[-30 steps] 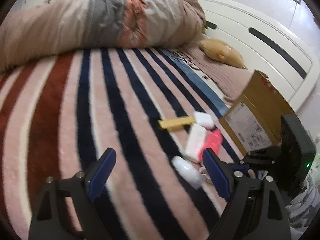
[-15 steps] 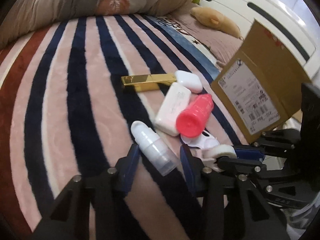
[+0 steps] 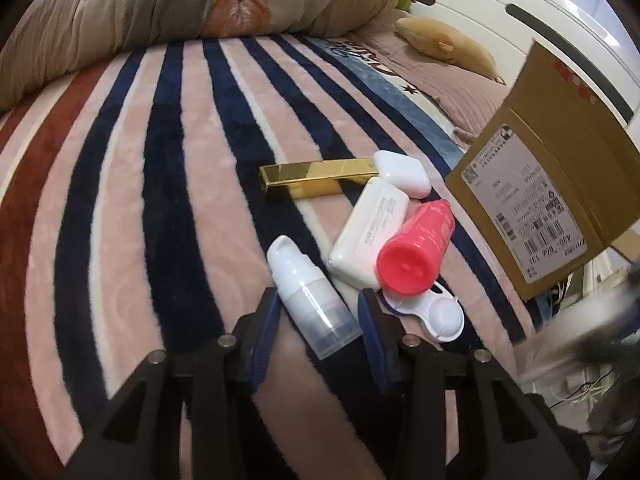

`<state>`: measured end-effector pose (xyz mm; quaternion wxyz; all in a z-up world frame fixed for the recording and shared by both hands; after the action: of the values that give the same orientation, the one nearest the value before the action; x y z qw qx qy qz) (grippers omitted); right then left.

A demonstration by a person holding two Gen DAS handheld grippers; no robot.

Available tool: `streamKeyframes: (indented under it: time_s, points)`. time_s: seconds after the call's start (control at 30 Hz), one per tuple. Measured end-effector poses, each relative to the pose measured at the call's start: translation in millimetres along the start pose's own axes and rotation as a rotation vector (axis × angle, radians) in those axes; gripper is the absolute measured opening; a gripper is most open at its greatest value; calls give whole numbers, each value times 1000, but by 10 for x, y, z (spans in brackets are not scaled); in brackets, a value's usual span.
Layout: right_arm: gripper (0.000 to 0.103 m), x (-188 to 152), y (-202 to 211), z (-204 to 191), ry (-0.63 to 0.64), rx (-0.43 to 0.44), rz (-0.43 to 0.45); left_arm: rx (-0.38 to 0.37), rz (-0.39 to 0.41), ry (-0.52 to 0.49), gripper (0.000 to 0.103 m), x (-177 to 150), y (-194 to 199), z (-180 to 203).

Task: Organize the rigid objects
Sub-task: 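Carry the tape roll into the box with the right gripper while the left gripper places the dropper bottle there, then grasp the white lens case with the right gripper while the left gripper grasps the gold tube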

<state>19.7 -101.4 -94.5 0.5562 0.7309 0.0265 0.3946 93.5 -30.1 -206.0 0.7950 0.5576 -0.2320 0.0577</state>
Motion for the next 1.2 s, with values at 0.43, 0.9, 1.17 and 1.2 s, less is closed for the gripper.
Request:
streamKeyframes:
  time_s: [0.43, 0.9, 1.17, 1.2]
  points:
    - [8, 133, 1131, 1711, -216, -350, 35, 28, 128, -107, 37, 313, 877, 427]
    - [97, -169, 1418, 1898, -152, -324, 158, -118, 2, -419, 37, 1294, 760, 2482]
    - [103, -269, 1367, 1842, -123, -372, 103, -93, -15, -410, 67, 1282, 629, 2501]
    - [103, -260, 1369, 1810, -112, -384, 114, -89, 6, -404, 68, 1294, 698, 2469]
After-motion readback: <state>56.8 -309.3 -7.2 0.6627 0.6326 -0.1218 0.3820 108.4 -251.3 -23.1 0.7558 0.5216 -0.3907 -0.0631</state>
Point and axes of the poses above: each gripper's, at about its wrist camera, not at the fingertips, and y roughly against the way its jaws point, z to its right, x to its top, the point moved 9 cm from there along -y, roughly the way its jaws point, and after that the axes turned 6 degrees about -z, right-handed, at the moved point
